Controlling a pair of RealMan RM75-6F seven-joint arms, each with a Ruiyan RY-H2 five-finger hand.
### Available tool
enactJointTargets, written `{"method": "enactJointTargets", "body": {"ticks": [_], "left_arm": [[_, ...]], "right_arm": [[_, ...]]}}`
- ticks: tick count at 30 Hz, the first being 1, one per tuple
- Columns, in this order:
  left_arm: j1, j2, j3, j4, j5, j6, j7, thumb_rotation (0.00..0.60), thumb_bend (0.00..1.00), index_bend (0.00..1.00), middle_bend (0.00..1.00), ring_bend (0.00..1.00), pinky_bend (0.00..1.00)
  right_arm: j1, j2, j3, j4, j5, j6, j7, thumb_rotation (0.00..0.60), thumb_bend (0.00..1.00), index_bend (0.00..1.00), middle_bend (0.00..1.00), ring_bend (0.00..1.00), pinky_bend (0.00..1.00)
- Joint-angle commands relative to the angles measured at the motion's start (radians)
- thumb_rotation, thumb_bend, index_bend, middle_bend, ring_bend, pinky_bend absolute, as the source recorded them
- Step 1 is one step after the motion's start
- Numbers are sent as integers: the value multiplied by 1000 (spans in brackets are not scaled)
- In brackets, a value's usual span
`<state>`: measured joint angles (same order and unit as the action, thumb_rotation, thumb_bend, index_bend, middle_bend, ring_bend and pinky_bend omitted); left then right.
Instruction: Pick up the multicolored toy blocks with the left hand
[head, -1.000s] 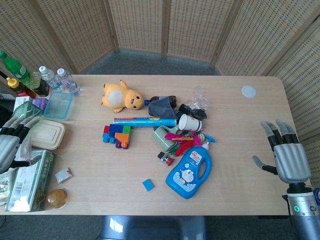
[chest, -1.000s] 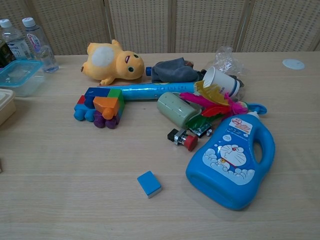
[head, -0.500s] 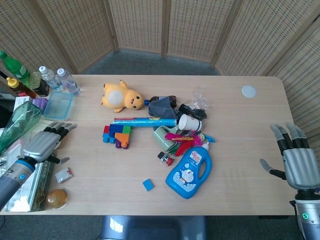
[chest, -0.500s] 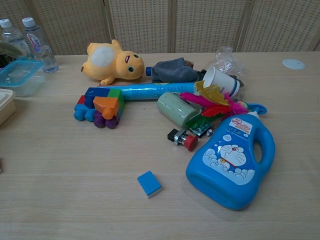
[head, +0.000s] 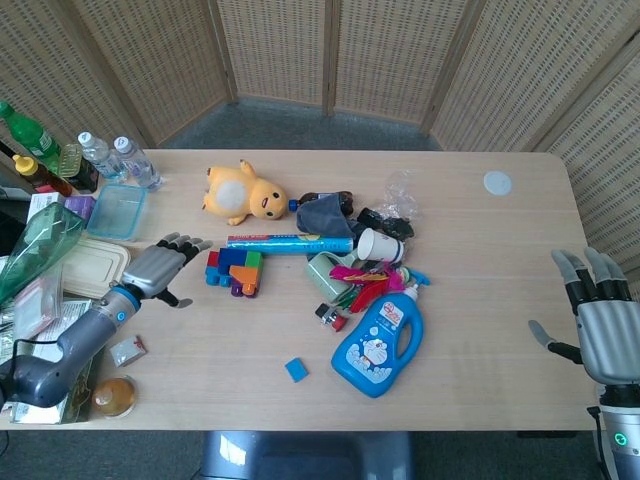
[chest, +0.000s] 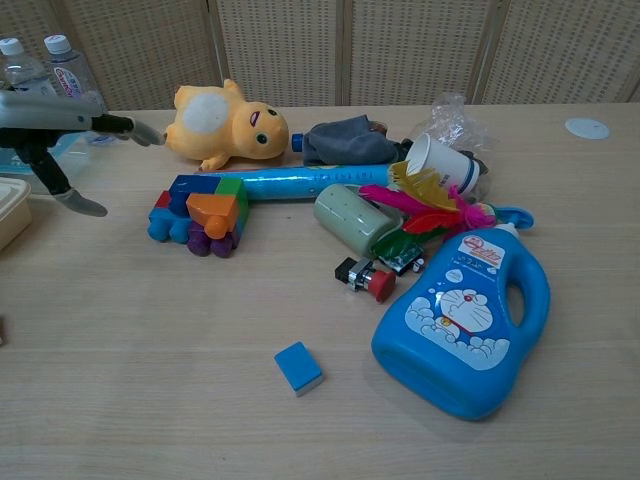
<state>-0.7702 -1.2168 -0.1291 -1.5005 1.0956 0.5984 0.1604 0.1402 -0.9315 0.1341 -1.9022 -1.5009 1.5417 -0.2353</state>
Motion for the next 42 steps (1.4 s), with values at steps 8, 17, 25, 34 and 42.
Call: {"method": "enactJointTargets", "body": {"ticks": [8,17,25,34,42], "left_arm": [[-84,-149,4,161,-37,-56,-8,528,251,0,0,0,0],[-141,-262,7,293,-50,-114,-35,530,251,0,0,0,0],[-178,-334,8,364,-41,-149,-62,528,251,0,5,0,0],[-174,-360,30,383,-14,-128,-74,531,251,2,85,0,0],[-126,-384,37,393,46,-27,-111,563,251,221,231,168,21]], "right_arm": [[-14,13,0,-9,0,13,-1,503,236,54,159,0,0],[-28,22,1,-13,5,24,1,505,235,55,160,0,0],[-38,29,1,-15,7,31,4,505,236,57,159,0,0],[-48,33,0,-18,2,40,7,506,237,58,160,0,0],[-50,35,3,-20,-1,42,8,506,236,57,159,0,0]]}}
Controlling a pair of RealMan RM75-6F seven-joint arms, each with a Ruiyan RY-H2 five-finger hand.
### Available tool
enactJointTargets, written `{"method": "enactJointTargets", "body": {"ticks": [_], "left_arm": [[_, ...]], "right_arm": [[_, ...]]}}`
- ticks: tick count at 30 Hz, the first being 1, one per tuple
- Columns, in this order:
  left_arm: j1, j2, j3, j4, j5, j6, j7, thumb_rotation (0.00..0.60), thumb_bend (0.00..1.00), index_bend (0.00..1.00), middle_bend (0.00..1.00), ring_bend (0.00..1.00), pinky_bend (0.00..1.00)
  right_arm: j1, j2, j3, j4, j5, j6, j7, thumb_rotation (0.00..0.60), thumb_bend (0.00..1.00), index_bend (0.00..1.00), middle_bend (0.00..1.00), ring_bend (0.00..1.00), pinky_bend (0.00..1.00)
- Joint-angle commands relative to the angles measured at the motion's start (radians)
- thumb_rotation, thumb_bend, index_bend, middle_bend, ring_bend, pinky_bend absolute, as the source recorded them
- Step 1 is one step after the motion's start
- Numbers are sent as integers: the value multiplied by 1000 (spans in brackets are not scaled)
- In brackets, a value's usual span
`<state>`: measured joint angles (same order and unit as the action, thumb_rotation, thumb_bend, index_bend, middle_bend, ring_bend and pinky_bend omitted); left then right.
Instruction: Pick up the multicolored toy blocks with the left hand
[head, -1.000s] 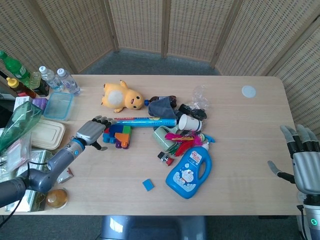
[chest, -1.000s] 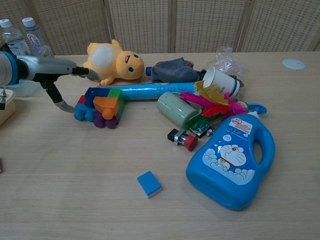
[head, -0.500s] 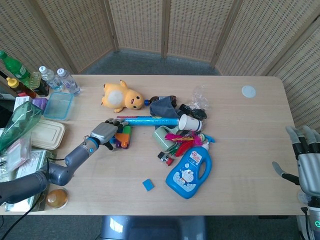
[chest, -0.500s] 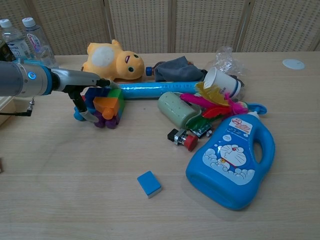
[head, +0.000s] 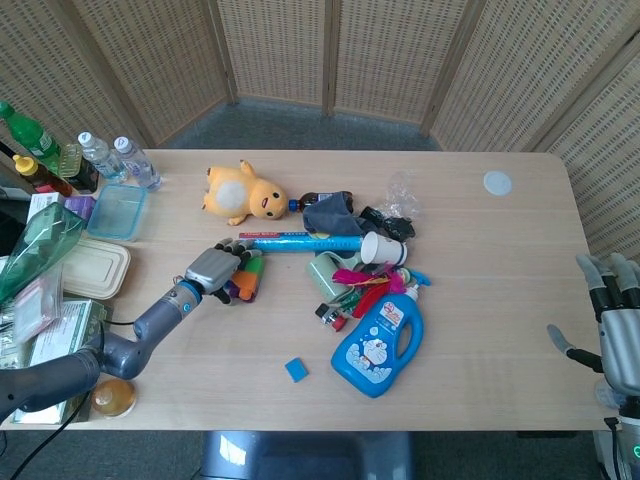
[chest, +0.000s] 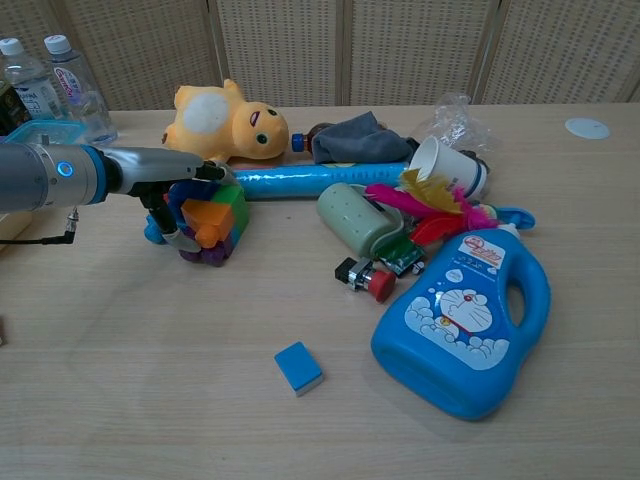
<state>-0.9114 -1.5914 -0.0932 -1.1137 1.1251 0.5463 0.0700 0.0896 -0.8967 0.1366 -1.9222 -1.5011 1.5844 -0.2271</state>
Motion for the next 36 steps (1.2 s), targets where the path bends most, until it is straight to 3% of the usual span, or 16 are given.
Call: {"method": "enactJointTargets", "body": {"ticks": [1,4,13,19,23,30,36], "left_arm": [[23,-13,0,9,28,41,-30,574,251,257,253,196,46],[38,-19,-1,15,60,79,-53,599,251,317,283,236,107],[58,-21,6,12,121,124,-98,600,252,388,329,294,175],[64,-26,1,12,143,154,-102,600,261,443,389,401,367],[68,3,-15,-24,152,178,-118,600,269,468,410,432,404],[84,158,-62,-196,159,246,-121,600,269,460,407,433,403],[115,372,-120,-409,134,313,-98,600,269,455,404,431,396]], "right_arm": [[1,1,1,-1,-2,-1,-1,508,236,57,159,0,0],[1,2,3,-3,-3,1,-1,506,237,57,158,0,0],[-4,4,5,-5,-6,7,4,504,237,57,160,0,0],[-11,10,6,-6,-11,17,8,504,236,56,160,0,0],[-13,13,6,-8,-15,19,11,505,236,56,160,0,0],[-13,8,3,-1,-20,14,23,505,237,56,160,0,0],[-7,-11,-1,20,-24,1,45,507,235,56,160,0,0]]}}
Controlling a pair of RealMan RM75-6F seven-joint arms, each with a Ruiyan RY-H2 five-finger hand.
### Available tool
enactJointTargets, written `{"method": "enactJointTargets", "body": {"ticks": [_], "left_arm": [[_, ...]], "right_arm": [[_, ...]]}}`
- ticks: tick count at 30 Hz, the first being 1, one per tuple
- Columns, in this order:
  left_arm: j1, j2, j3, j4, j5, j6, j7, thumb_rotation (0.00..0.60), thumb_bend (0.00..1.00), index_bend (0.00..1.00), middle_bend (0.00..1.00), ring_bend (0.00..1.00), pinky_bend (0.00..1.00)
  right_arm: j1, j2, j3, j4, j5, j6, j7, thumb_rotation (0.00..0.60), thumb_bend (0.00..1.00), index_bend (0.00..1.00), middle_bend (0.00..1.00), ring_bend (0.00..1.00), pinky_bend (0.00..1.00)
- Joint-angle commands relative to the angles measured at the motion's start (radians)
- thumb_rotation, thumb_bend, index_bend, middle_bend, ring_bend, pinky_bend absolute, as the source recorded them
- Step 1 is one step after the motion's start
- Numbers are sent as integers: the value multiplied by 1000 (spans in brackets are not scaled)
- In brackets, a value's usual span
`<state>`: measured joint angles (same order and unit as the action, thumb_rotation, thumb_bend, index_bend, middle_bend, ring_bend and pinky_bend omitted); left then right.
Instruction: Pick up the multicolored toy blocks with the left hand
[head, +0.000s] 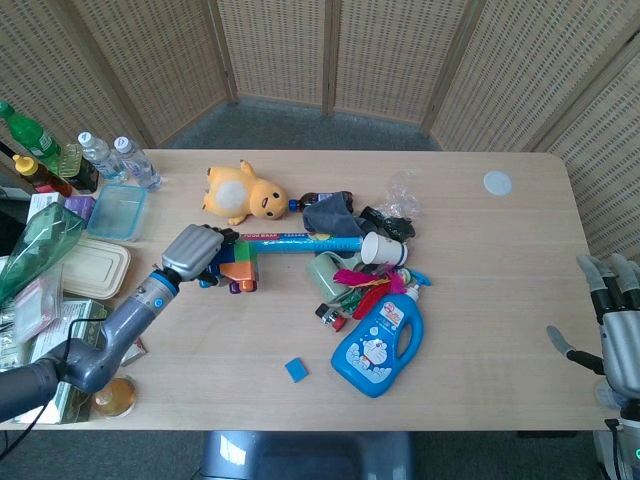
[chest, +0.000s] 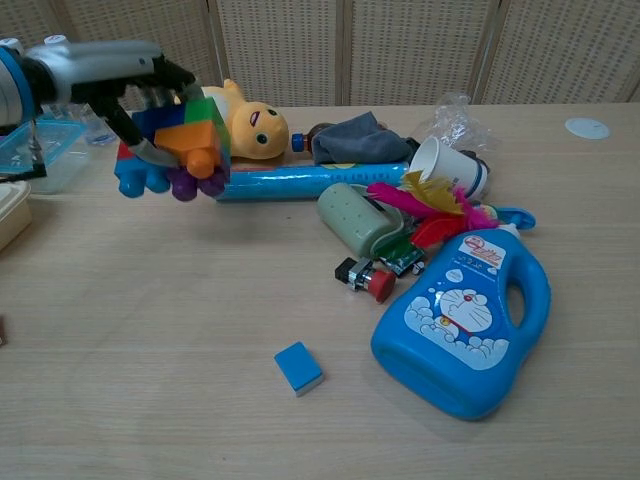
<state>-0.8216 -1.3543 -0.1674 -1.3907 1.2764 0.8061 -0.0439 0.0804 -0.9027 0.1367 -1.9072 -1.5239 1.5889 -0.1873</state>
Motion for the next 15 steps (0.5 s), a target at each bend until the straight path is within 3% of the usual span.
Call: {"method": "enactJointTargets", "body": {"ticks": [1,7,15], "left_arm": [[33,180,-58,-172,-26,65,21,600,269,454,403,431,395],[78,381,-113,-331,-75,113,9,600,268,448,394,422,390],[143,531,-141,-428,-82,171,-46,600,261,442,389,419,384]], "right_arm": [[4,-9,-2,10,-1,-7,10,505,237,56,160,0,0],[16,-30,-3,33,0,-28,28,506,236,55,160,0,0],[32,-45,-1,48,2,-52,36,507,235,55,159,0,0]]}}
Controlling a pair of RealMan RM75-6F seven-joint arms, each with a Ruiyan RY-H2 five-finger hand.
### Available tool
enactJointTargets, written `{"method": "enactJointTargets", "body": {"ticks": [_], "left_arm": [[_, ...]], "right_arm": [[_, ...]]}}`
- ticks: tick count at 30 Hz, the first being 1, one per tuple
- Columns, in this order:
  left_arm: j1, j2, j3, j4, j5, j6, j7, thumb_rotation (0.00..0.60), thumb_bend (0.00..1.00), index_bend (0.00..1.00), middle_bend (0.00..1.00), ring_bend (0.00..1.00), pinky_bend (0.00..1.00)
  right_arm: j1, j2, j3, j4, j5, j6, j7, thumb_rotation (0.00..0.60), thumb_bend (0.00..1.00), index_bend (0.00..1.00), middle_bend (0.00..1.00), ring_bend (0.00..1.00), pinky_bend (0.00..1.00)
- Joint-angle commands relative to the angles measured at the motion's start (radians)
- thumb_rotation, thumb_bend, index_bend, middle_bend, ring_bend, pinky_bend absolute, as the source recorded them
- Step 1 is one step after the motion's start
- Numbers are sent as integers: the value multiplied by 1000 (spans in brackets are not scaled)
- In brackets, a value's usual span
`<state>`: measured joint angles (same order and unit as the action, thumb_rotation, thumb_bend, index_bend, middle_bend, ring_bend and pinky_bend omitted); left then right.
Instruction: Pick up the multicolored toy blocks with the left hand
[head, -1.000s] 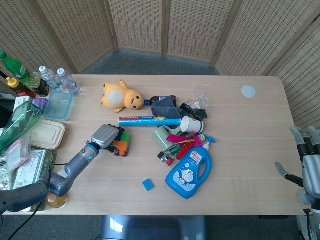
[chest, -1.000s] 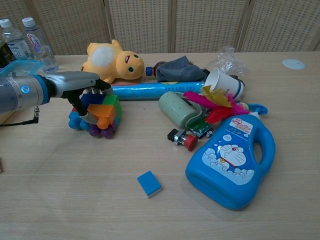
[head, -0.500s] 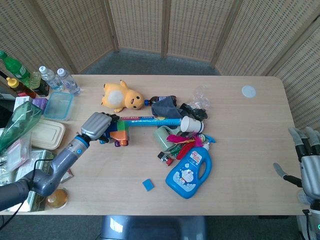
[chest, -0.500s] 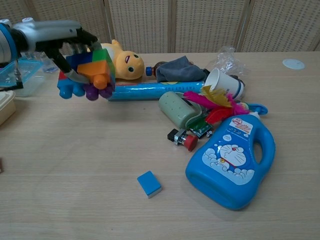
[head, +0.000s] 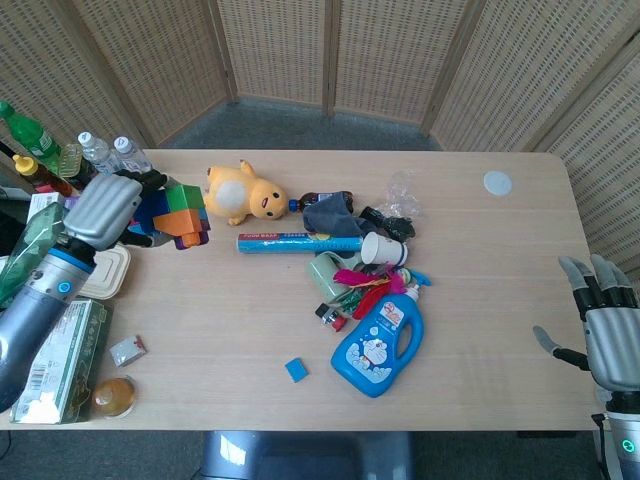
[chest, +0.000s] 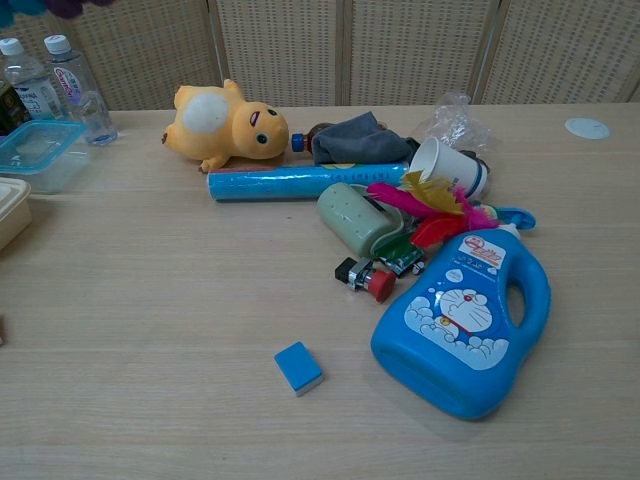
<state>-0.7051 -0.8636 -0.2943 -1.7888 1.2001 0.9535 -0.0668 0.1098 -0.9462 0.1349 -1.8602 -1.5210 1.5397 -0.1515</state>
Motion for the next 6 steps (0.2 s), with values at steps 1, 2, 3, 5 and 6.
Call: {"method": "enactJointTargets", "body": {"ticks": [1,2,3,5,6], "left_arm": [[33,51,-14,-36,-4,27,-27,600,261,441,389,419,384],[36,56,-13,-39,-2,28,-29,600,261,441,389,419,383],[39,61,-11,-41,-2,28,-29,600,261,441,389,420,383],[44,67,-9,-44,-2,29,-33,600,262,441,389,420,383],[46,68,-9,-44,-2,28,-35,600,263,441,389,420,383]], "right_arm": [[5,-3,1,2,-1,-6,0,508,235,55,159,0,0],[7,-4,2,2,-1,-9,0,507,236,55,159,0,0],[9,-5,2,2,-1,-11,-1,506,236,55,159,0,0],[12,-6,4,1,-1,-14,-2,506,235,55,159,0,0],[13,-5,4,0,-2,-14,-3,507,235,55,159,0,0]]}}
